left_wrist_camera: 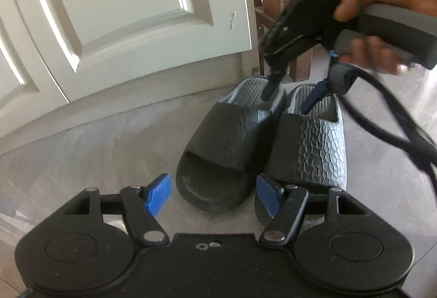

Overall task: Organize scattered shoes
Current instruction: 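Move the right tool to the dark grey slides and grasp both heels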

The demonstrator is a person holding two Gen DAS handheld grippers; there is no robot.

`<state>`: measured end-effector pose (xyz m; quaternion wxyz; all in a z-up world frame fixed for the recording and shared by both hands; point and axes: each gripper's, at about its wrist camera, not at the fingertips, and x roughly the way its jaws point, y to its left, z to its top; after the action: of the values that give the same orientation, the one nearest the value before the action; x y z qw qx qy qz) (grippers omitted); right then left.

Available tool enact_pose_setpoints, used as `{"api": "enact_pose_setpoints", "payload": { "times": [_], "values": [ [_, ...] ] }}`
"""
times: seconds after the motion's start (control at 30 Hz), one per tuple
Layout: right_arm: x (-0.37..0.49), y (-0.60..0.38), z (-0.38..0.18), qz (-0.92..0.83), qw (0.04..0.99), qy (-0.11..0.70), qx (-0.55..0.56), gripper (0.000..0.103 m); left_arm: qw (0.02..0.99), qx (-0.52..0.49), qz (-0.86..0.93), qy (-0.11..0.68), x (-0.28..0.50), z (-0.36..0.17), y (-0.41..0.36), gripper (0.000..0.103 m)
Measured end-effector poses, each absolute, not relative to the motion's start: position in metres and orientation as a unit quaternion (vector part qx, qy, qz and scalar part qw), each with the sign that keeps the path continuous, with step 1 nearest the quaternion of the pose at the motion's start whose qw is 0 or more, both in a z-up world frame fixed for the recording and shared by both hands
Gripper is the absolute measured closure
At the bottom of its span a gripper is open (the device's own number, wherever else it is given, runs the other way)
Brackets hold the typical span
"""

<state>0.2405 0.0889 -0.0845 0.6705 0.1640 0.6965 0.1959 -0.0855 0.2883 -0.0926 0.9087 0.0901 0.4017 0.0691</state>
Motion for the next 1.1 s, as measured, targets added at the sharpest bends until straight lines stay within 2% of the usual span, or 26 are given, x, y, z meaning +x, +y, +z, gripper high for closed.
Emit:
{"api": "enact_pose_setpoints", "payload": {
  "times": [0.17, 0.23, 0.3, 0.53, 0.63, 0.87, 1.0, 1.1],
  "values": [
    [0.238, 0.12, -0.1, 0.182, 0.647, 0.727, 0.136, 0.041, 0.909, 0.082, 0.076, 0.401, -0.089, -0.096, 0.296, 0.034],
    [0.238, 0.133, -0.097, 0.219, 0.65, 0.724, 0.073, 0.043, 0.91, 0.077, 0.079, 0.399, -0.089, -0.094, 0.297, 0.034],
    [0.236, 0.139, -0.095, 0.261, 0.647, 0.717, 0.009, 0.061, 0.911, 0.074, 0.079, 0.399, -0.087, -0.096, 0.296, 0.034],
    [0.239, 0.116, -0.093, 0.328, 0.611, 0.708, -0.129, 0.071, 0.914, 0.072, 0.052, 0.395, -0.073, -0.094, 0.276, 0.034],
    [0.233, 0.089, -0.085, 0.359, 0.597, 0.673, -0.248, 0.071, 0.918, 0.069, 0.036, 0.389, -0.067, -0.093, 0.265, 0.034],
    [0.251, -0.013, -0.081, 0.297, 0.637, 0.637, -0.318, 0.069, 0.921, 0.088, -0.035, 0.378, -0.036, -0.092, 0.209, 0.034],
    [0.26, -0.069, -0.077, 0.264, 0.693, 0.606, -0.287, 0.064, 0.918, 0.11, -0.081, 0.372, -0.019, -0.095, 0.168, 0.034],
    [0.259, -0.11, -0.071, 0.27, 0.734, 0.59, -0.203, 0.061, 0.916, 0.125, -0.1, 0.367, -0.011, -0.099, 0.148, 0.034]
  ]
}}
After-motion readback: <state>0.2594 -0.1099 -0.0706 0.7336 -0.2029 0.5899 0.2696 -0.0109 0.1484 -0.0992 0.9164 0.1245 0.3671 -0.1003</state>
